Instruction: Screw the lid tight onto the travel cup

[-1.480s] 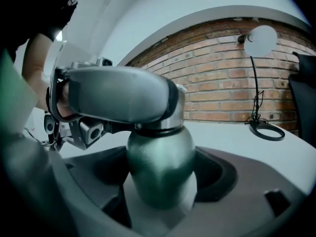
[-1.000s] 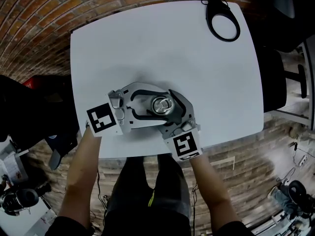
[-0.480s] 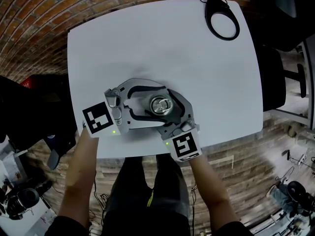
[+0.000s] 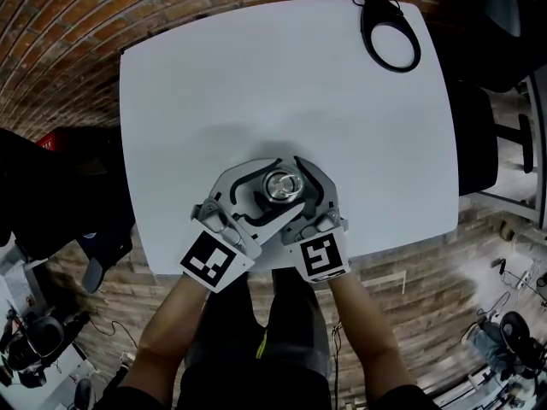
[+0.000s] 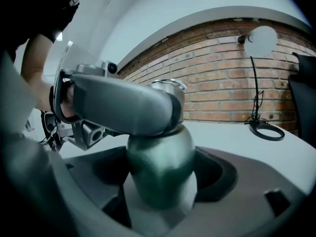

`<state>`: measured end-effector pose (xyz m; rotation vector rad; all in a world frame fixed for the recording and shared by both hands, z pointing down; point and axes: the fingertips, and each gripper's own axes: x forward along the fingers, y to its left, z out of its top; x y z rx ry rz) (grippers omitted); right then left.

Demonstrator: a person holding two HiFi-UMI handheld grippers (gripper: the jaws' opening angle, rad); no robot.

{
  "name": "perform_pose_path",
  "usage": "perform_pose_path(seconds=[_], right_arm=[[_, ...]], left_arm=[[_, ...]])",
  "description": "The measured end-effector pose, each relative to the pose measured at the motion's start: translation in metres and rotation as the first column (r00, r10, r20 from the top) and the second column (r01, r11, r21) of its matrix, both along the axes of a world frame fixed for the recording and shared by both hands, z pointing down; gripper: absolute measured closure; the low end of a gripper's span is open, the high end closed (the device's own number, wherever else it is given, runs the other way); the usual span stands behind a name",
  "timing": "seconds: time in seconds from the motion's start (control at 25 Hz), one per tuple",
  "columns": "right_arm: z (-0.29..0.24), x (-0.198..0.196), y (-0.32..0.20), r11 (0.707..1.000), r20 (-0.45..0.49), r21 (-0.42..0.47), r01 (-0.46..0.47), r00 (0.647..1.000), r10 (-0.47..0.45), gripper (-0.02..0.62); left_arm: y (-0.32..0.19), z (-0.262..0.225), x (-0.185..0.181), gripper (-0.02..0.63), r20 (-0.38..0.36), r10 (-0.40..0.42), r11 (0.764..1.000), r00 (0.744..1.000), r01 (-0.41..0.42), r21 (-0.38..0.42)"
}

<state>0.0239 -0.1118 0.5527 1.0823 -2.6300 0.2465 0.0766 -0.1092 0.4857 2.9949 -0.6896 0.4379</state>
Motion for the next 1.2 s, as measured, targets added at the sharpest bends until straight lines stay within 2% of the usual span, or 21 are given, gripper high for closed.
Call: perform_pose_path(seconds=[0.12, 0.24, 0.4, 0.52, 0.92, 1.08, 1.2], right_arm=[[0.000, -0.001, 0.001, 1.000, -0.003, 0.002, 0.003, 1.000, -0.003, 0.227], [-0.001, -0.001, 0.001, 1.000, -0.005, 0.000, 0.009, 1.000, -0.009, 0.227], [-0.002, -0.001, 0.002, 1.000, 0.003, 0.001, 0.017, 1.000, -0.017, 0.227], [-0.001, -0.002, 0.002, 1.000, 0.001, 0.002, 0.019, 1.000, -0.019, 0.227], [-0.001, -0.001, 0.002, 1.000, 0.010, -0.005, 0.027, 1.000, -0.027, 0.227], [-0.002, -0.001, 0.003, 0.999, 0.026, -0.012, 0.030, 0.999, -0.029, 0.227], [-0.003, -0.001, 0.003, 0.999, 0.038, -0.014, 0.032, 0.999, -0.032, 0.227]], left_arm=[[0.004, -0.003, 0.002, 0.339, 0.008, 0.110, 0.993, 0.994, -0.110, 0.042], [0.009, -0.005, 0.004, 0.339, 0.005, 0.246, 0.967, 0.969, -0.246, 0.065], [0.017, -0.006, 0.005, 0.339, -0.022, 0.425, 0.903, 0.905, -0.423, 0.073], [0.020, -0.005, 0.005, 0.339, -0.040, 0.520, 0.854, 0.853, -0.518, 0.042], [0.027, 0.001, 0.006, 0.338, -0.007, 0.675, 0.736, 0.738, -0.674, -0.058], [0.031, 0.000, 0.007, 0.338, -0.023, 0.712, 0.698, 0.701, -0.712, -0.081], [0.032, -0.001, 0.008, 0.337, -0.041, 0.728, 0.680, 0.684, -0.728, -0.086]])
